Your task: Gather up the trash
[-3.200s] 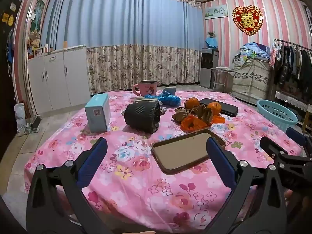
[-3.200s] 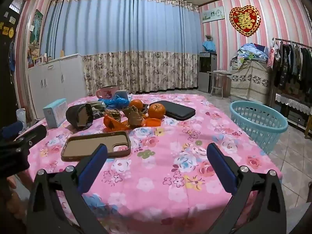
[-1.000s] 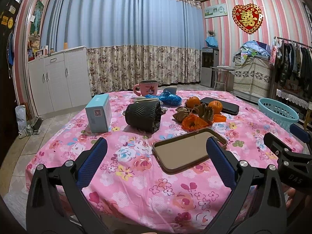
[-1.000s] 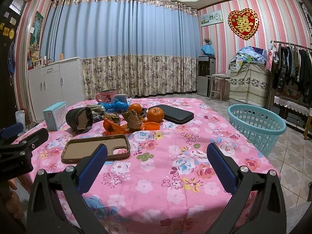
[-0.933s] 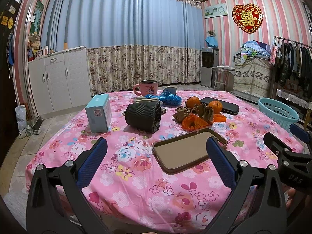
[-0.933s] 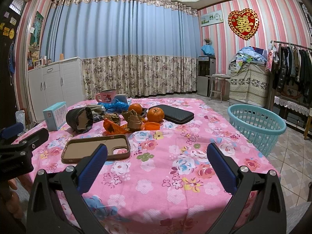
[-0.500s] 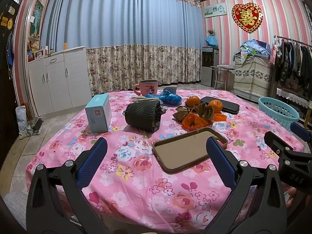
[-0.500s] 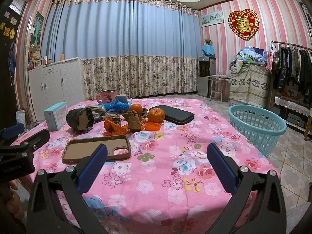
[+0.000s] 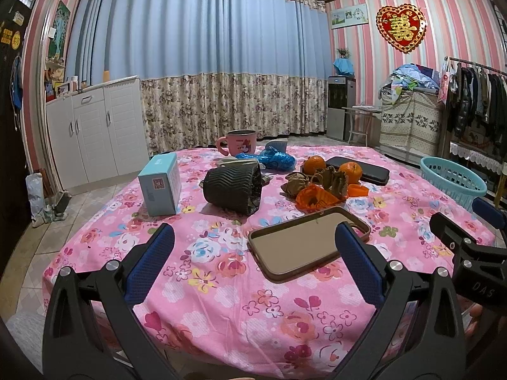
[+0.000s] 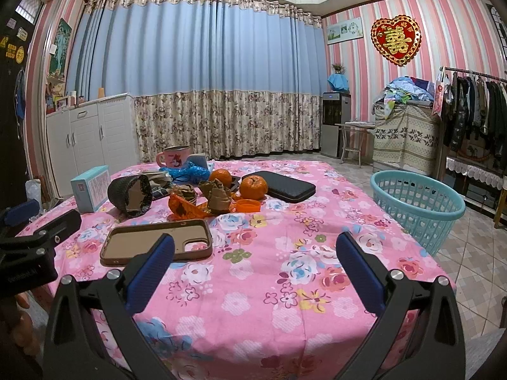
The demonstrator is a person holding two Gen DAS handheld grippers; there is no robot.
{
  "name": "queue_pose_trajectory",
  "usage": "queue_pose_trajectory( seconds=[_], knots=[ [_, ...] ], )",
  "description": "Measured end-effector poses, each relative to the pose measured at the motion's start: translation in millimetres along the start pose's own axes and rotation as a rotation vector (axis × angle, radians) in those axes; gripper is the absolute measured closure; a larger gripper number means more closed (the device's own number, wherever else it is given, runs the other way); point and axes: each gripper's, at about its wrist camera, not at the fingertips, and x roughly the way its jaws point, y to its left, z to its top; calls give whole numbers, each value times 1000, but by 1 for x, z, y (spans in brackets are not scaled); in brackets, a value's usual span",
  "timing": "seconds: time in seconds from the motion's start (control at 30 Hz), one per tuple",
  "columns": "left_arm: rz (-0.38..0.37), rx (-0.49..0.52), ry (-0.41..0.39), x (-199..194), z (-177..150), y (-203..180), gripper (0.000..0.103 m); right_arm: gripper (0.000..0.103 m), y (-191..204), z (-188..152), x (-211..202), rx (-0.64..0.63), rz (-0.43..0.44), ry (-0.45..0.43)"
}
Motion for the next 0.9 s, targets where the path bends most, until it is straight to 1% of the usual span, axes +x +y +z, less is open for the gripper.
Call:
queue_pose_trajectory(
  seconds=[0.9],
  knots=[
    [2, 4, 0, 2, -1, 0, 5, 4, 0, -1, 0, 0, 0, -2]
  ],
)
